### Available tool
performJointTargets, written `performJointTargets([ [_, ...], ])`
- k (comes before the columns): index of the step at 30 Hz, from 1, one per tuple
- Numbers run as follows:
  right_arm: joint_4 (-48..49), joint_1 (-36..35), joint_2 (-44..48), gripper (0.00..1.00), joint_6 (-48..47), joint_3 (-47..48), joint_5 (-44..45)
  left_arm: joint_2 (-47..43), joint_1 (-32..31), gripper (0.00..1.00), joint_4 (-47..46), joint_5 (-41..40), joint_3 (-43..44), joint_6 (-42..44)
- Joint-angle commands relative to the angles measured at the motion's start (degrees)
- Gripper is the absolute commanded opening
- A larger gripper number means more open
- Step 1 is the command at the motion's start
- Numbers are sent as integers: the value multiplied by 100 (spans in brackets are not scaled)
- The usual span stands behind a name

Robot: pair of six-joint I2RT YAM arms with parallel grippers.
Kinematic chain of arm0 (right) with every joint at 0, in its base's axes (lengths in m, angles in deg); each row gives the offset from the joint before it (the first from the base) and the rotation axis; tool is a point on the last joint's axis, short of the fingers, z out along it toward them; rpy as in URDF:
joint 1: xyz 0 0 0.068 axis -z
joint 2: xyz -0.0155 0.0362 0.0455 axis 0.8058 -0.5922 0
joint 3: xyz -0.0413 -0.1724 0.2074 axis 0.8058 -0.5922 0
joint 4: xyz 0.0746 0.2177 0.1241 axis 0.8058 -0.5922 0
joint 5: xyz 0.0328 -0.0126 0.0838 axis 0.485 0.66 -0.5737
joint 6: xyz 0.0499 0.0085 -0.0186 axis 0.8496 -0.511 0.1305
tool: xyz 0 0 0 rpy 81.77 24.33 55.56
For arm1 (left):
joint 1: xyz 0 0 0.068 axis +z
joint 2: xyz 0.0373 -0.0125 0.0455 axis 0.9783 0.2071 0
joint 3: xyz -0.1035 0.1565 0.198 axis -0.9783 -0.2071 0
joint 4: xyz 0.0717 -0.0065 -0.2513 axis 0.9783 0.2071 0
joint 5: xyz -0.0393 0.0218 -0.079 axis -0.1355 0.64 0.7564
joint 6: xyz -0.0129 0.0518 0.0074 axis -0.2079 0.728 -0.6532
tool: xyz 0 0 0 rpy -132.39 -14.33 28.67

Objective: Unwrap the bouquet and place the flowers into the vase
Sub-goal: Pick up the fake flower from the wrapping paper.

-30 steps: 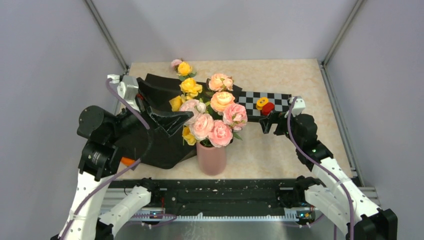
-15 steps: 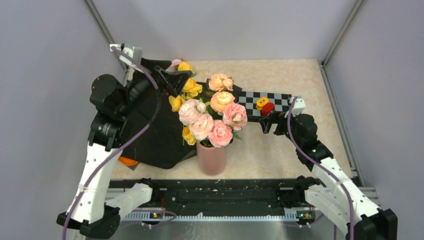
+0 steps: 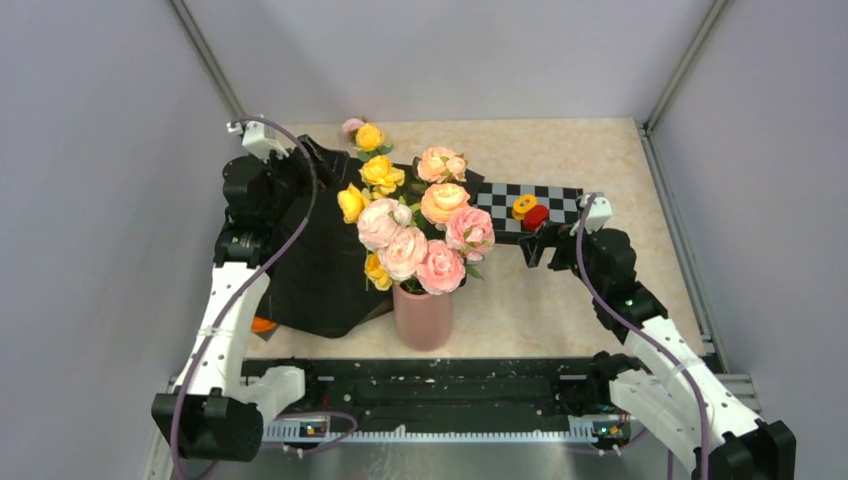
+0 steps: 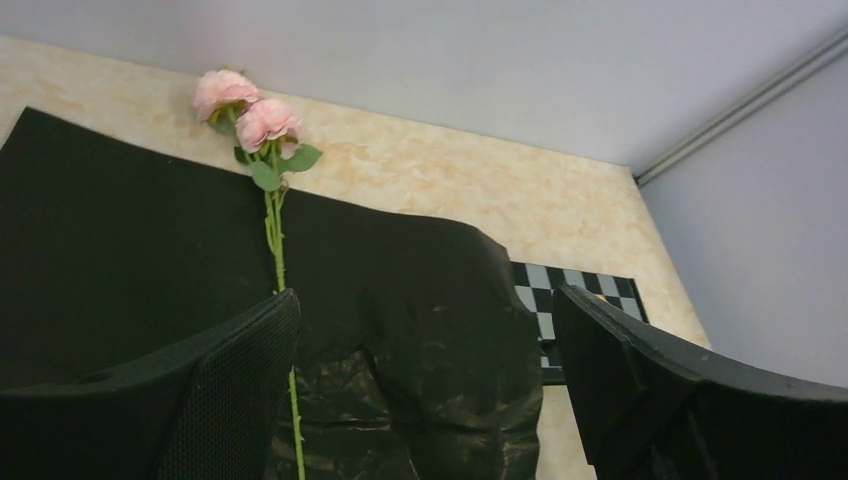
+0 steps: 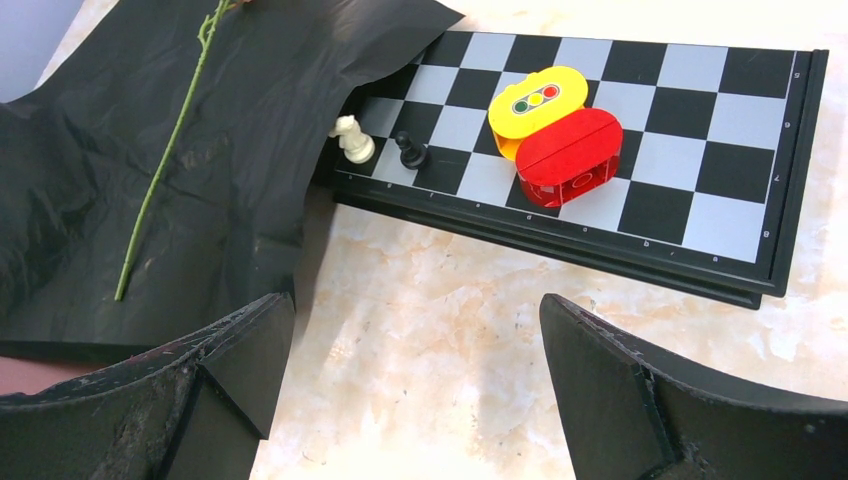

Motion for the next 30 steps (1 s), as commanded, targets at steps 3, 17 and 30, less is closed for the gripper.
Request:
performJointTargets([
  [3, 195, 74, -41, 95, -76, 82, 14, 535, 46, 98, -514, -475, -380, 0],
  [17, 234, 77, -67, 95, -80, 52, 56, 2986, 35, 90, -134, 455, 267, 370],
  [30, 284, 72, -211, 95, -82, 76, 69, 4259, -297, 65, 681, -71, 1080, 1047],
])
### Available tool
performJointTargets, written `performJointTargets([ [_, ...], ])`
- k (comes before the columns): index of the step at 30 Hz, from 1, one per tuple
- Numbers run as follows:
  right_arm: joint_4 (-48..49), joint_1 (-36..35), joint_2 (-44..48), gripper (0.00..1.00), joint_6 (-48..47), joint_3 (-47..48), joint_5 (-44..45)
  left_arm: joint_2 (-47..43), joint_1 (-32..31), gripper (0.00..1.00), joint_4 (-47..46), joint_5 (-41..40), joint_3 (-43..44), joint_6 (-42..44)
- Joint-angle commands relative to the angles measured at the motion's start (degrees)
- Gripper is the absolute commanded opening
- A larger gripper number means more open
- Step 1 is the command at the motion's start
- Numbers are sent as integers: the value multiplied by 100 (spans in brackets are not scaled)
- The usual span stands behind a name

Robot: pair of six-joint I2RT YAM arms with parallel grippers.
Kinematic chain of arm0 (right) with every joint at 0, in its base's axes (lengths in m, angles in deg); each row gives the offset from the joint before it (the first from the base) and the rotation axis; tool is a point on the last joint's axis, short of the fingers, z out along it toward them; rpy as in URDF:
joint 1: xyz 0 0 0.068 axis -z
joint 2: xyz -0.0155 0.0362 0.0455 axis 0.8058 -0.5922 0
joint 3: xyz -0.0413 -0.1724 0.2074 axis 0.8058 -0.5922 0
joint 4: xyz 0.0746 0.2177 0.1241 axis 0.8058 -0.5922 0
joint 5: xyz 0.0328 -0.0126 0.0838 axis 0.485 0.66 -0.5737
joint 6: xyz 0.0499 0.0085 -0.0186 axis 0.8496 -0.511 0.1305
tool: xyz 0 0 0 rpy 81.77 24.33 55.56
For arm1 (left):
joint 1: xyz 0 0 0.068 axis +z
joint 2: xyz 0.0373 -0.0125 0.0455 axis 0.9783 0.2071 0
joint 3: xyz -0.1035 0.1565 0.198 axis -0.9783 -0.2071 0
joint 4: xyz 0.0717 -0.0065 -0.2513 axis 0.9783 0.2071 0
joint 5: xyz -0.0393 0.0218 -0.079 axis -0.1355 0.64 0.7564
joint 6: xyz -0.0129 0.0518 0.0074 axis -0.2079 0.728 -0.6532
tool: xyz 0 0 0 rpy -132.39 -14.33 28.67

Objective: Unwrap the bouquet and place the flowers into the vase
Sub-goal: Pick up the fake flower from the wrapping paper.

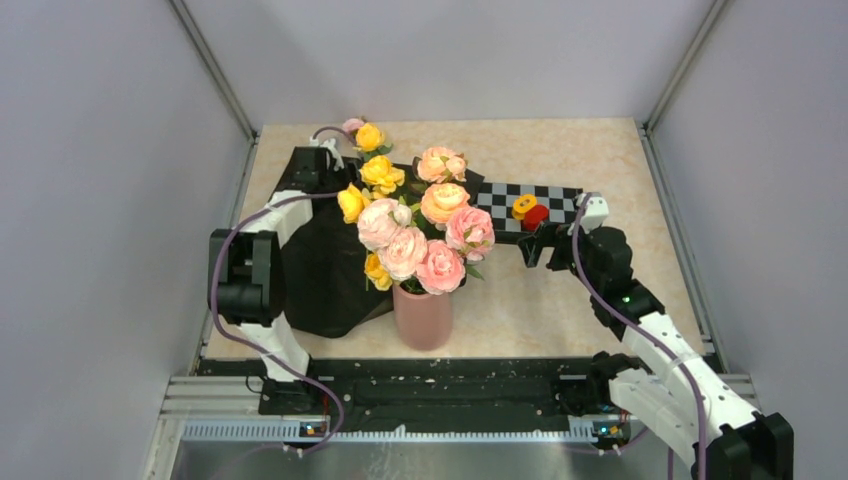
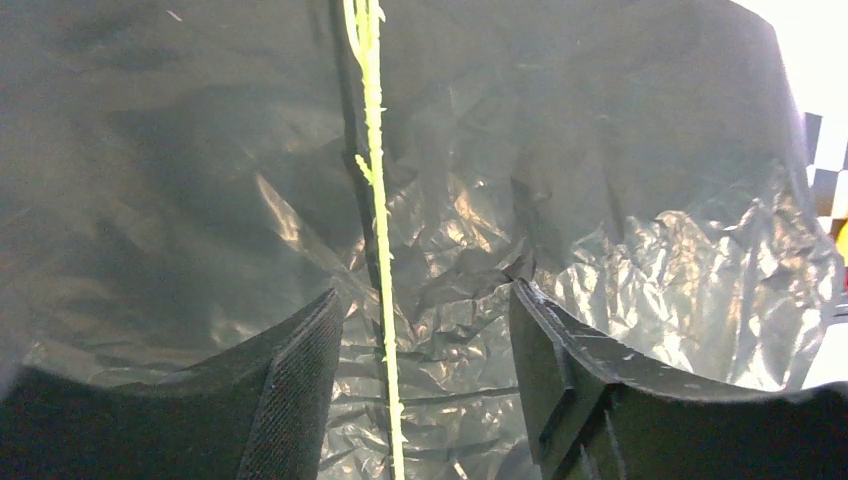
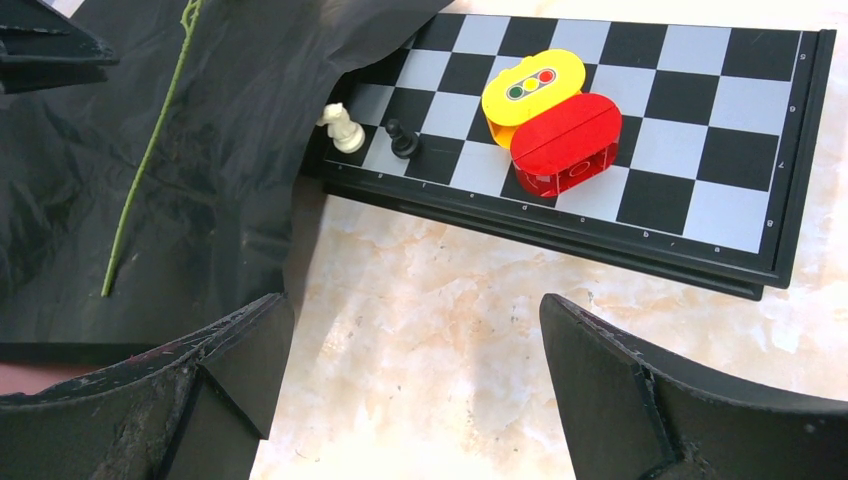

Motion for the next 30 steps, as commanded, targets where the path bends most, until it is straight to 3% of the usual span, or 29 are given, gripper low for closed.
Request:
performJointTargets([
  [1, 285, 72, -46, 95, -85, 72, 47, 272, -197, 64, 379, -252, 478, 448],
  [7, 291, 74, -48, 95, -77, 69, 59, 727, -203, 57, 660, -168, 910, 554],
  [16, 309, 72, -56, 95, -71, 50, 48, 1005, -203, 55, 636, -100, 857, 679],
  [30, 319, 76, -51, 95, -69, 36, 51, 1456, -207, 35, 779, -318, 1143, 628],
])
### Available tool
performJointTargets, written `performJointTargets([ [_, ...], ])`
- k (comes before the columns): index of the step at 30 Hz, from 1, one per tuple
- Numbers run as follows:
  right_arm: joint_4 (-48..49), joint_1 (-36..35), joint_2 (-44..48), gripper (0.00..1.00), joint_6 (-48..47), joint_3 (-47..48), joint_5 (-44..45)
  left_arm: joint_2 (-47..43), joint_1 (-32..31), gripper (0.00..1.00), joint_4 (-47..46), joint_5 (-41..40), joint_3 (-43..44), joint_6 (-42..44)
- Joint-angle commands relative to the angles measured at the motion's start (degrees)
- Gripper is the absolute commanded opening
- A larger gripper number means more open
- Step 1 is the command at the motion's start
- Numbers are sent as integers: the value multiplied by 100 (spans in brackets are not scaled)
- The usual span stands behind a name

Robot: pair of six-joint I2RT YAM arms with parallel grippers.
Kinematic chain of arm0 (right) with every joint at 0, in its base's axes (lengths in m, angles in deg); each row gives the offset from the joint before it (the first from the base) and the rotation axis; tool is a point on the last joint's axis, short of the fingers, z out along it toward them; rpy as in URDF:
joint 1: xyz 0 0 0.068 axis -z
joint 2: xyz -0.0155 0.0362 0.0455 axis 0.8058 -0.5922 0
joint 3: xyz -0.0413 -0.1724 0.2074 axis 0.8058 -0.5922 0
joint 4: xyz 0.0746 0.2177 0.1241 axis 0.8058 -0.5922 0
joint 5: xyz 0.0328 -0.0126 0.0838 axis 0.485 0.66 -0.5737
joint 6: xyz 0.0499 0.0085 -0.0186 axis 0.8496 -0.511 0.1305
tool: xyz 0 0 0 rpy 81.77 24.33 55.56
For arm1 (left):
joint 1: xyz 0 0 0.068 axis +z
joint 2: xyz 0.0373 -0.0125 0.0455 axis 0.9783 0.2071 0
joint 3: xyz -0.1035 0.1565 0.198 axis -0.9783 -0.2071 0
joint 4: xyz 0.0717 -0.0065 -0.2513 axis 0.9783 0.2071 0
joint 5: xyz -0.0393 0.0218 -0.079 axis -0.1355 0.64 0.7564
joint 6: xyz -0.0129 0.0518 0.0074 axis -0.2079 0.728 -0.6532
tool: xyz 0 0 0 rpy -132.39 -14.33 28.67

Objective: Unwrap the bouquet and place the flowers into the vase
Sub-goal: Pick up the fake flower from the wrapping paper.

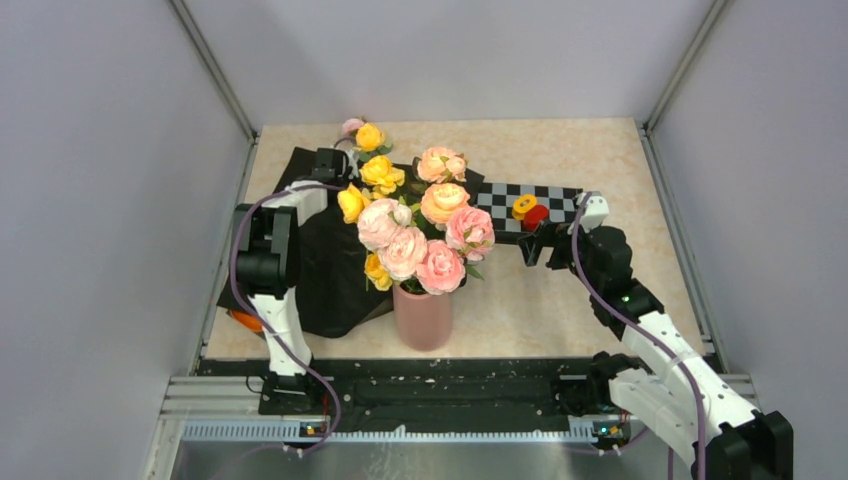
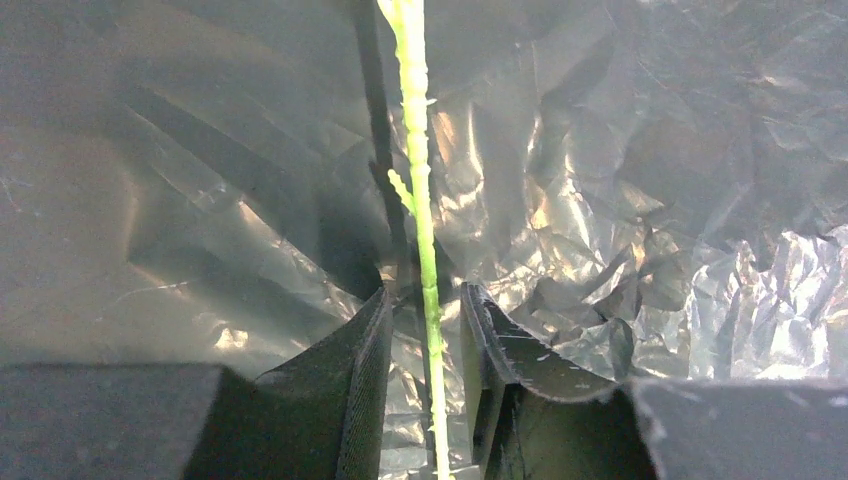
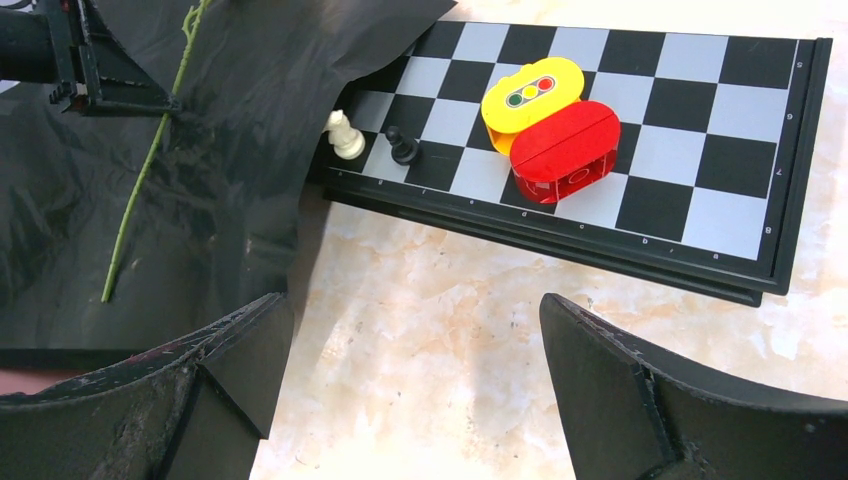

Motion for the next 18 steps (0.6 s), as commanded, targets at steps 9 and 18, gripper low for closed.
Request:
performJointTargets([
  [9, 234, 78, 8, 95, -65, 21, 24, 139, -134, 30, 603, -1188, 390, -208],
  [18, 252, 77, 3, 95, -43, -14, 7, 96, -182, 27, 586, -1275, 351, -330],
])
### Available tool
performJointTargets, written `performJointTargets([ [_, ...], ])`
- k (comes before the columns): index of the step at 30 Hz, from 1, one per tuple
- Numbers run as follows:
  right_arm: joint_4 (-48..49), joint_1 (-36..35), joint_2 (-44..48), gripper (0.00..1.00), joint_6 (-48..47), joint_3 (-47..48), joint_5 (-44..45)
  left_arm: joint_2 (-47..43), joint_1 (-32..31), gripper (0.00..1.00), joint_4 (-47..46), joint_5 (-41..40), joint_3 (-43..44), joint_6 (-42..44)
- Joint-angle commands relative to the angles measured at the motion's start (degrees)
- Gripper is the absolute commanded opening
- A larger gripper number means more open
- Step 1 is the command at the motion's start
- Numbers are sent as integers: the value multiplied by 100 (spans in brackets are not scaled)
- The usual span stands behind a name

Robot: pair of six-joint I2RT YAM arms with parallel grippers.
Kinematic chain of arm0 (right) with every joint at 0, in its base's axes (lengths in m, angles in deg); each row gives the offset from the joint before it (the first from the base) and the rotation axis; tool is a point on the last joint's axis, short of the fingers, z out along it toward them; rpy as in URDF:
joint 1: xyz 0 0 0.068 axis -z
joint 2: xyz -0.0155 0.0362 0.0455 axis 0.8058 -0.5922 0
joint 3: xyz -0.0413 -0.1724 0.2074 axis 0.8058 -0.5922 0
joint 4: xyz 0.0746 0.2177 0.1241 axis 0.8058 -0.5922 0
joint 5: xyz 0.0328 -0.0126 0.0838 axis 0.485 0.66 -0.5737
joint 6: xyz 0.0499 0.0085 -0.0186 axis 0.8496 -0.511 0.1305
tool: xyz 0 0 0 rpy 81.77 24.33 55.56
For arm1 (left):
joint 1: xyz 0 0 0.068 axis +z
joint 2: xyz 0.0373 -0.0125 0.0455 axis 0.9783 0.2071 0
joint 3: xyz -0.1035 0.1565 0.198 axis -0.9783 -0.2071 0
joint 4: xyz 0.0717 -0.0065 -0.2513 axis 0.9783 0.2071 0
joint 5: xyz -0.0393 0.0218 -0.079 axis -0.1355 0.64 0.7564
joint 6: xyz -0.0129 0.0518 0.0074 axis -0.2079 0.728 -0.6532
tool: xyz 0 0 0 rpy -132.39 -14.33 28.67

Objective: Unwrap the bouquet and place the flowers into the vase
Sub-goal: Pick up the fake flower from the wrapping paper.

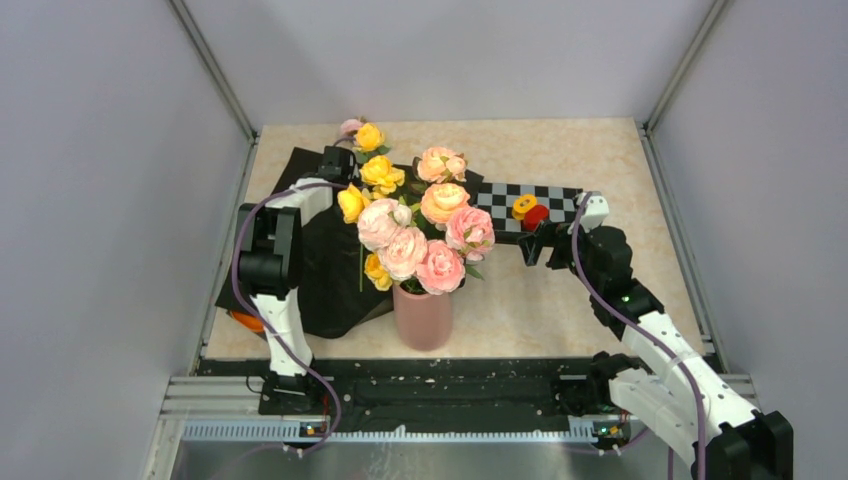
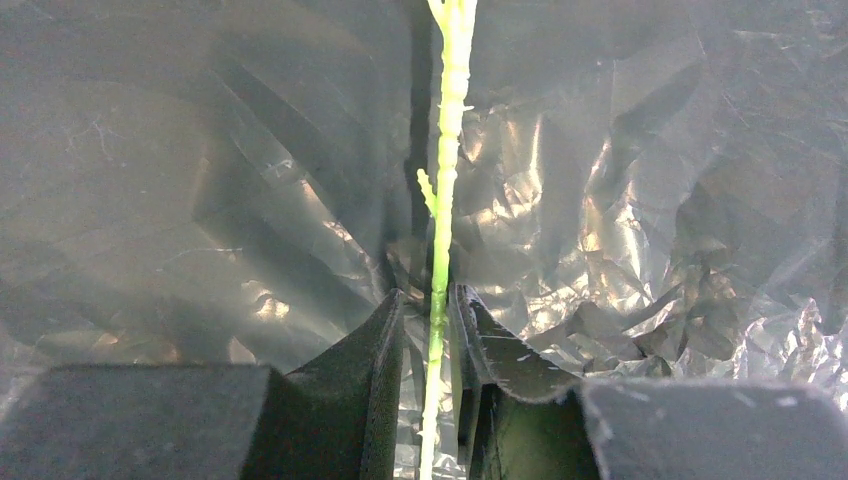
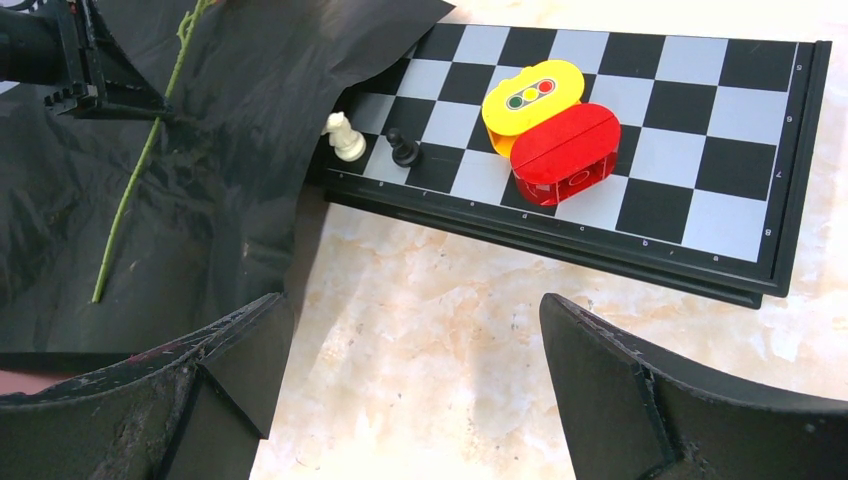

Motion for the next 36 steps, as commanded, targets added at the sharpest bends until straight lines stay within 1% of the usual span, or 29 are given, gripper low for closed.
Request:
performJointTargets([
  [1, 235, 78, 4, 95, -42, -6, 9, 97, -22, 27, 219, -162, 173, -57],
  [4, 233, 75, 20, 95, -49, -11, 21, 240, -108, 26, 359, -276, 286, -19],
  [9, 225, 78, 58, 95, -42, -13, 26, 300, -161, 12, 476, -537, 324, -30],
  [12, 219, 73, 65, 95, -42, -12, 27, 241, -161, 2, 480, -525, 301, -71],
  [13, 221, 78, 61, 95, -42, -9, 29, 189, -161, 0, 457, -503, 274, -90],
  [17, 206, 78, 94, 95, -45, -13, 38, -169, -161, 0, 181, -454, 16, -229],
  [22, 190, 73, 128, 95, -45, -12, 36, -941, -161, 0, -382, -552, -488, -424],
  [30, 180, 74, 214, 95, -43, -23, 23, -2766, -158, 0, -1730, -800, -1711, -579],
  [33, 182, 76, 214, 95, -29, -30, 1, -3403, -161, 0, -1983, -896, -2083, -584],
  [36, 181, 78, 222, 95, -40, -24, 7, -4007, -157, 0, -2025, -938, -2332, -569],
])
